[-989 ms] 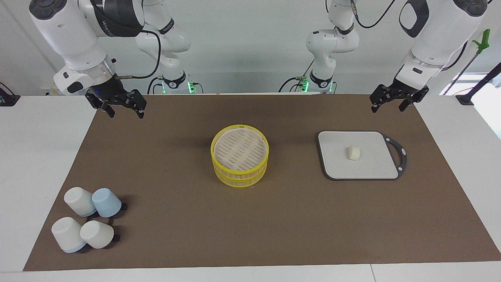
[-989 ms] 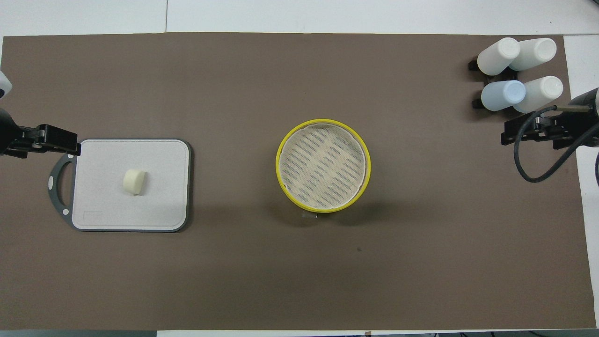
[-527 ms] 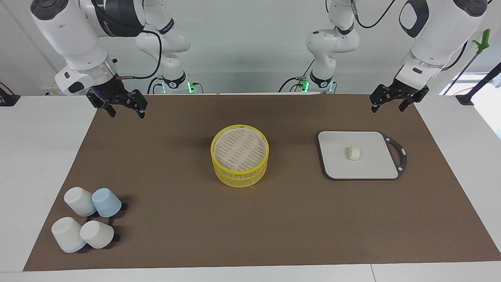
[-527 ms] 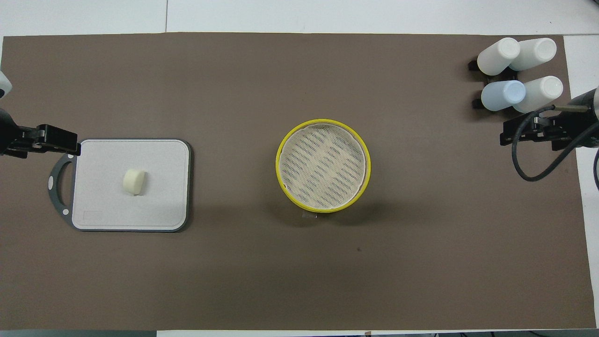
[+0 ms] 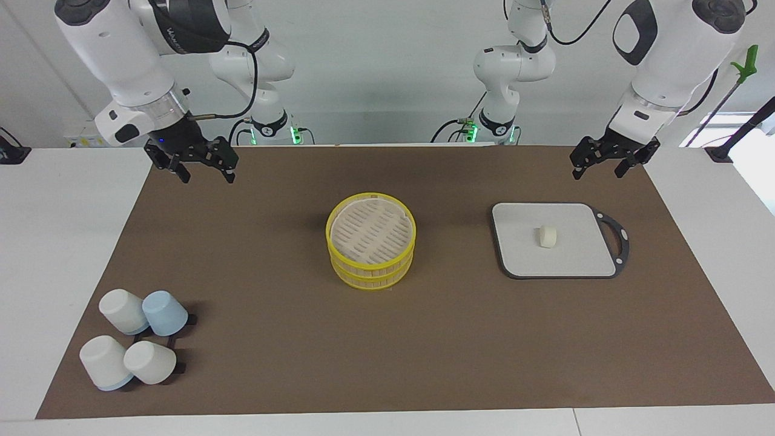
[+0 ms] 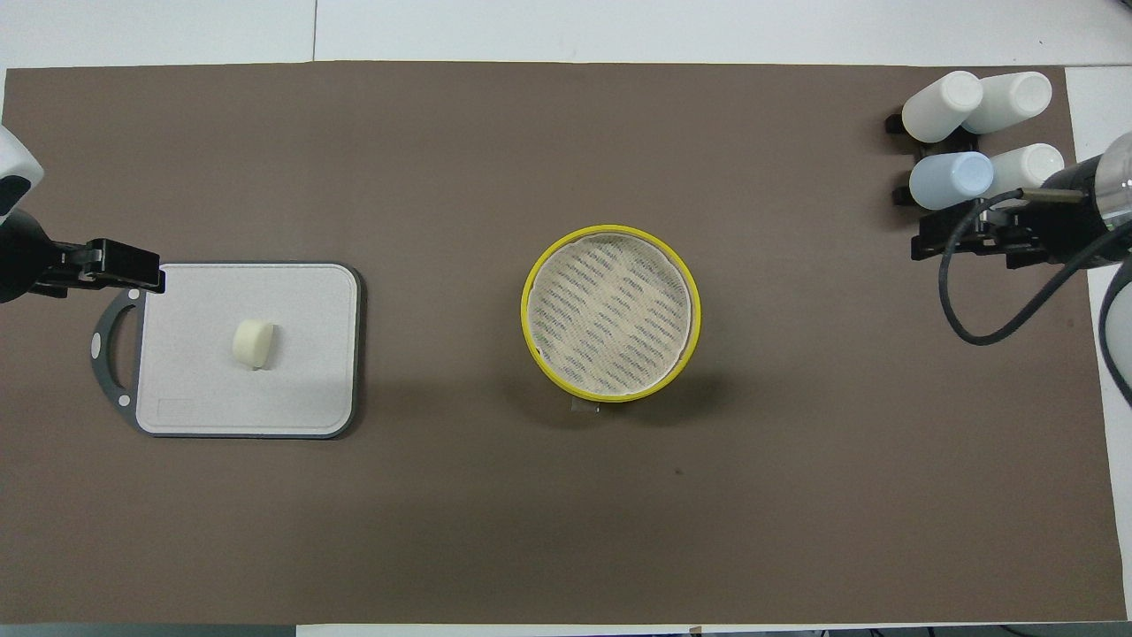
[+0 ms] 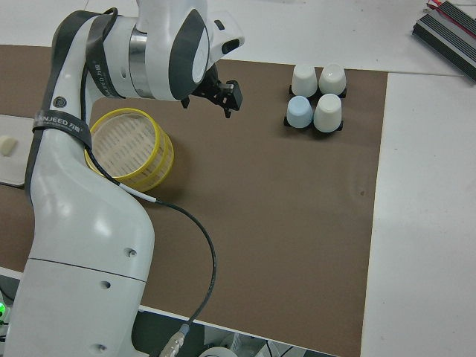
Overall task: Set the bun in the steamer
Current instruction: 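Reach the left gripper to the bun while the right gripper reaches the lid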
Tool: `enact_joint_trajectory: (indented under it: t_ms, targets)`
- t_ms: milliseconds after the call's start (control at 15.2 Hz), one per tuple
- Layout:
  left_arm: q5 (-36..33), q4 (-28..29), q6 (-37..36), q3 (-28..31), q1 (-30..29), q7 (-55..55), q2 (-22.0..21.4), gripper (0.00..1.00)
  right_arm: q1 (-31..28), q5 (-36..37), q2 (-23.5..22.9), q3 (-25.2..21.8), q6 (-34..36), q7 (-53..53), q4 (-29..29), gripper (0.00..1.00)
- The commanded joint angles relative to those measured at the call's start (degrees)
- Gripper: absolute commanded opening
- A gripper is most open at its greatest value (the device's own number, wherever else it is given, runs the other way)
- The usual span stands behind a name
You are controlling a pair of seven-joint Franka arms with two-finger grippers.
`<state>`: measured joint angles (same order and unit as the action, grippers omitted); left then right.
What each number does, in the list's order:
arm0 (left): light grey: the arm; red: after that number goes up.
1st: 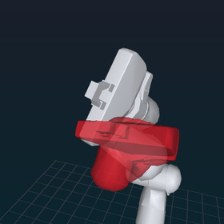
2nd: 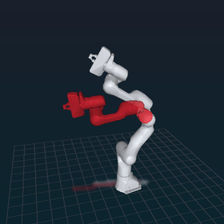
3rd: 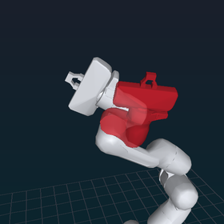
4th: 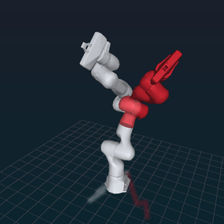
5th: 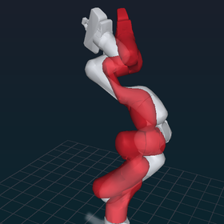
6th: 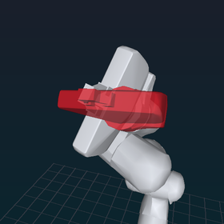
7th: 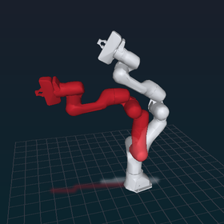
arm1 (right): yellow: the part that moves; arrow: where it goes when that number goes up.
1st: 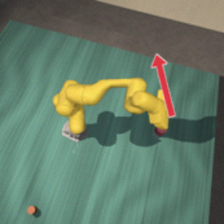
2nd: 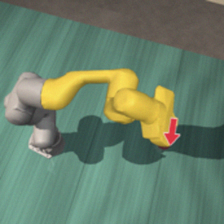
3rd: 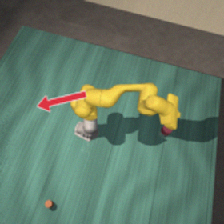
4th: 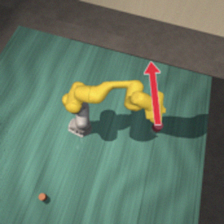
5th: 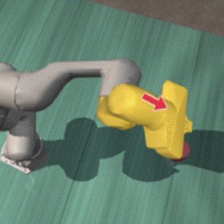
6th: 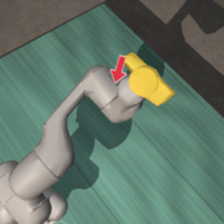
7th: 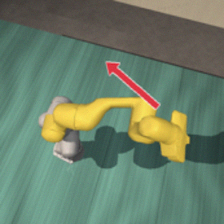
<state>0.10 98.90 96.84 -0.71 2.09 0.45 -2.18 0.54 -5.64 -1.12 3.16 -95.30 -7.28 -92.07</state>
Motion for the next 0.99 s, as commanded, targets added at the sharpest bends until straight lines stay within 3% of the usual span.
enact_joint_trajectory:
  t_ms: [0,198,264,462,725,923]
  targets:
    - [0.78,8.23,5.46,0.62,0.02,-2.19,-4.40,1.00,6.88,0.36,-3.08,2.47,-0.59,-4.98,3.36,1.00]
    - [0.78,8.94,5.90,0.62,-0.06,-3.17,-4.32,1.00,14.71,3.09,-16.59,2.82,4.85,-17.91,20.02,1.00]
    - [0.78,10.86,7.47,0.62,-0.06,-4.13,-4.23,1.00,17.27,3.96,-19.51,2.65,4.95,-20.38,23.13,1.00]
    - [0.78,16.84,14.77,0.79,-1.12,-6.50,-4.15,1.00,25.54,7.49,-23.65,2.47,0.75,-30.12,24.13,1.00]
    - [0.78,22.73,23.28,0.79,-3.05,-11.43,-2.65,1.00,31.17,8.71,-31.30,2.47,-6.89,-39.89,24.92,1.00]
    - [0.78,24.85,28.13,0.79,-2.96,-11.61,0.33,1.00,31.37,10.04,-31.75,2.73,-11.30,-40.27,22.21,1.00]
